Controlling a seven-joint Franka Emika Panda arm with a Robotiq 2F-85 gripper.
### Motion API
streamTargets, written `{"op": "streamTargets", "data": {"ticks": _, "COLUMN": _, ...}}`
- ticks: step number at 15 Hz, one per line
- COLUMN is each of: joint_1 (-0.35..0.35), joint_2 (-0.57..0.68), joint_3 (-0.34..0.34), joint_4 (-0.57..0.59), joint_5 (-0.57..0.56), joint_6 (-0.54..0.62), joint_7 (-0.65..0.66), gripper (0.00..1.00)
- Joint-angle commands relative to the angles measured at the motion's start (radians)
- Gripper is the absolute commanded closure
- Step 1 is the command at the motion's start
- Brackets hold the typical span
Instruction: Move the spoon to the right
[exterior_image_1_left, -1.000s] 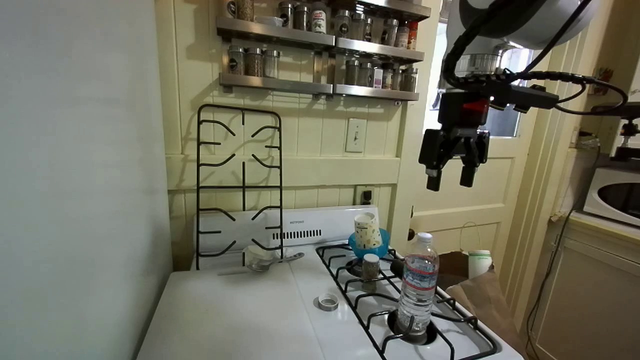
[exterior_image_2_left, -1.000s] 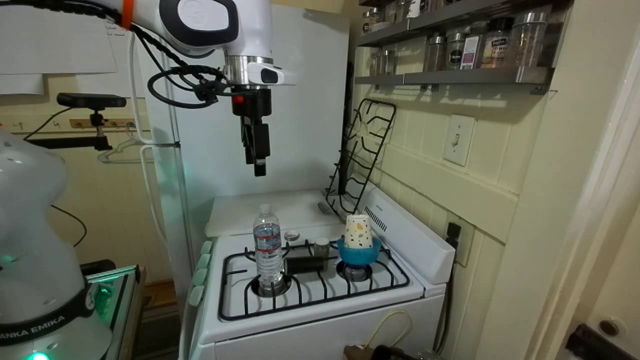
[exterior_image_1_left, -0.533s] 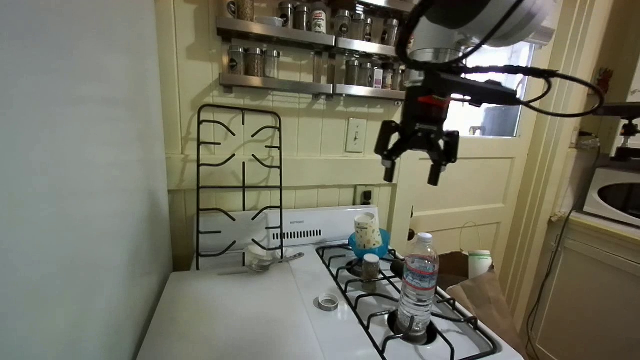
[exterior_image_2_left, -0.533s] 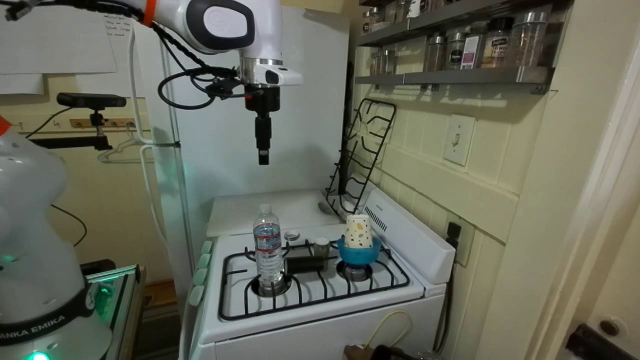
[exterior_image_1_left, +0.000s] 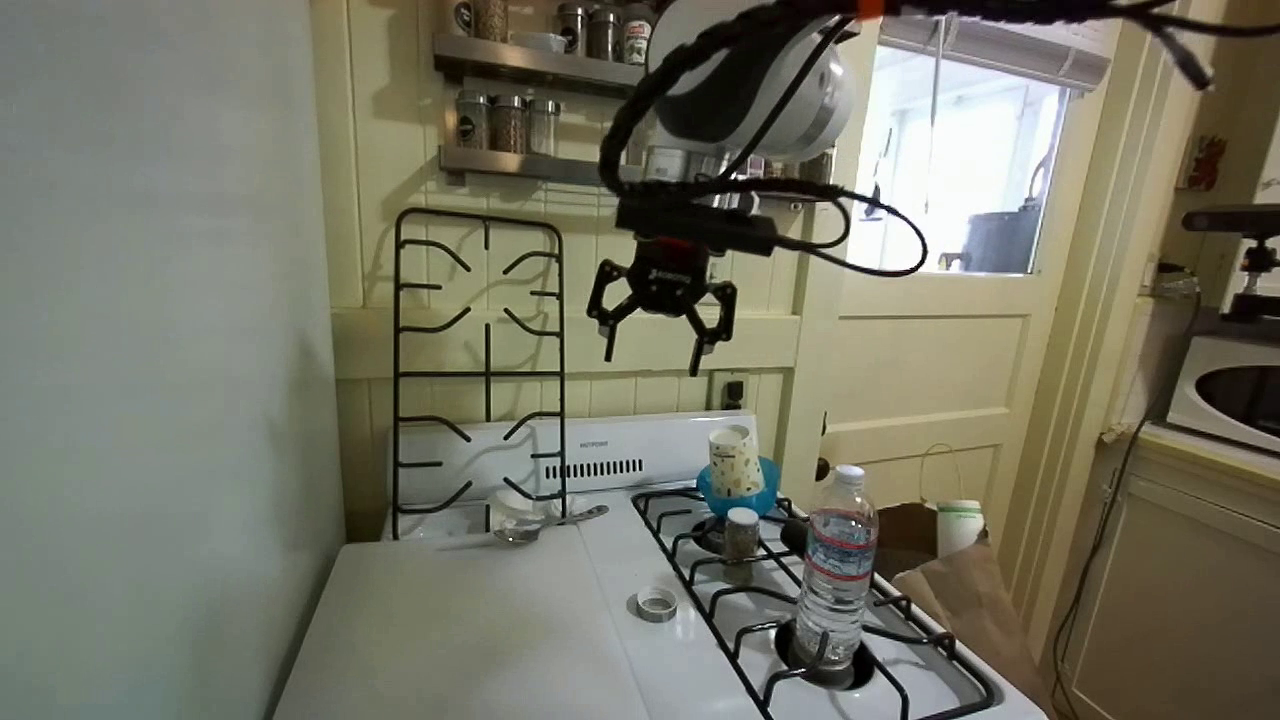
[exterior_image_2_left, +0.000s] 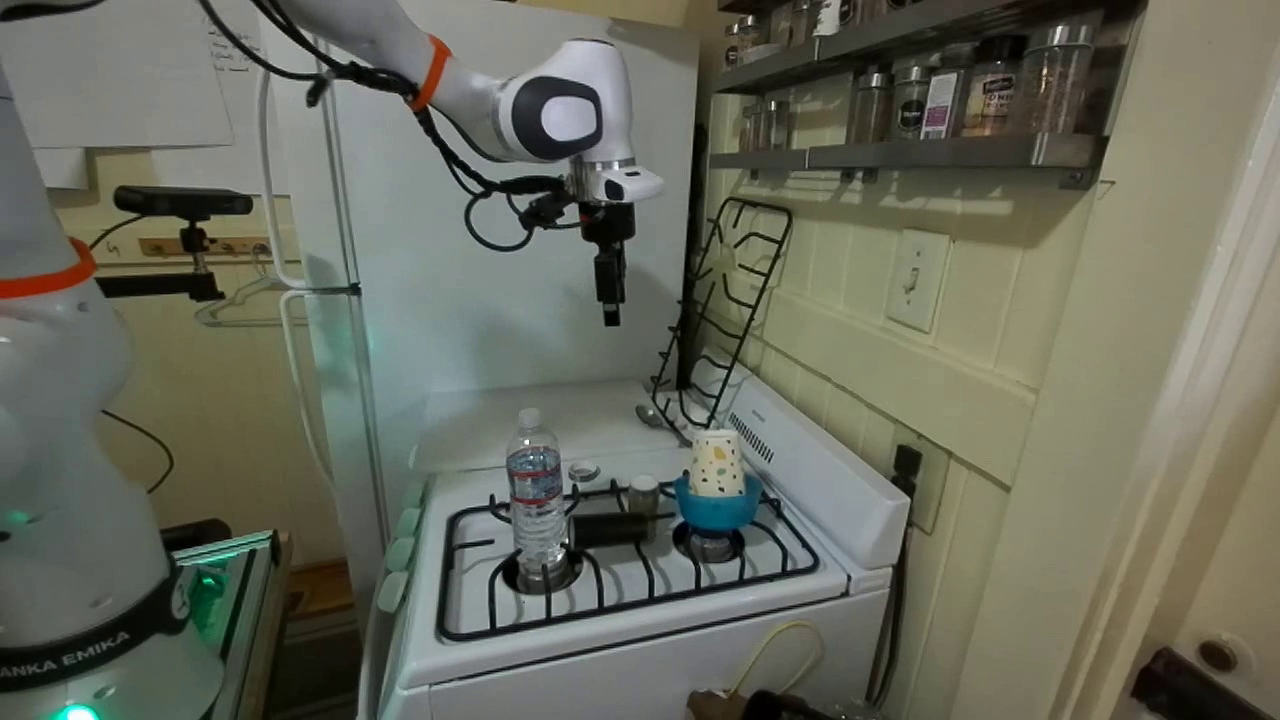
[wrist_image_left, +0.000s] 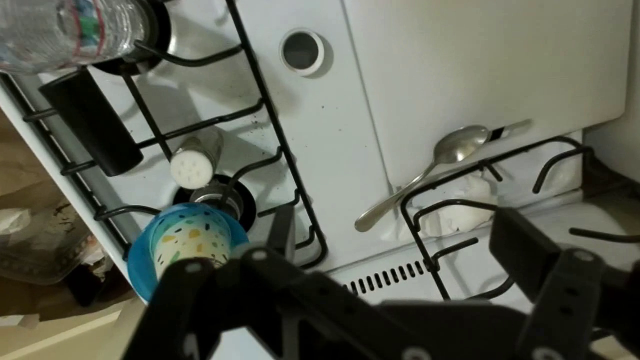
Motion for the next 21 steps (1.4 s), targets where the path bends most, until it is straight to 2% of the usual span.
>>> {"op": "streamTargets", "data": {"ticks": 1, "joint_1": 0.068, "joint_2": 0.217, "joint_3": -0.018, "joint_4": 0.157, "joint_5": -0.082, "joint_6": -0.009, "joint_7": 0.170, "gripper": 0.00}}
{"op": "streamTargets", "data": {"ticks": 3, "joint_1": 0.109, "joint_2": 0.292, "joint_3": -0.042, "joint_4": 0.215, "joint_5": -0.093, "joint_6": -0.065, "joint_7": 0.223, "gripper": 0.00}}
{"op": "streamTargets", "data": {"ticks": 4, "joint_1": 0.103, "joint_2": 0.209, "joint_3": -0.053, "joint_4": 0.127, "joint_5": -0.059, "joint_6": -0.003, "joint_7": 0.157, "gripper": 0.00}}
{"op": "streamTargets", "data": {"ticks": 8, "joint_1": 0.131, "joint_2": 0.296, "joint_3": -0.070, "joint_4": 0.196, "joint_5": -0.063, "joint_6": -0.025, "joint_7": 0.188, "gripper": 0.00}}
{"op": "streamTargets", "data": {"ticks": 11, "joint_1": 0.143, "joint_2": 0.359, "joint_3": -0.084, "joint_4": 0.198, "joint_5": -0.022, "joint_6": 0.090, "joint_7": 0.215, "gripper": 0.00}}
{"op": "streamTargets", "data": {"ticks": 16, "joint_1": 0.170, "joint_2": 0.482, "joint_3": -0.113, "joint_4": 0.194, "joint_5": 0.060, "joint_6": 0.388, "joint_7": 0.261, "gripper": 0.00}}
{"op": "streamTargets", "data": {"ticks": 21, "joint_1": 0.222, "joint_2": 0.519, "joint_3": -0.166, "joint_4": 0.164, "joint_5": 0.058, "joint_6": 0.497, "joint_7": 0.272, "gripper": 0.00}}
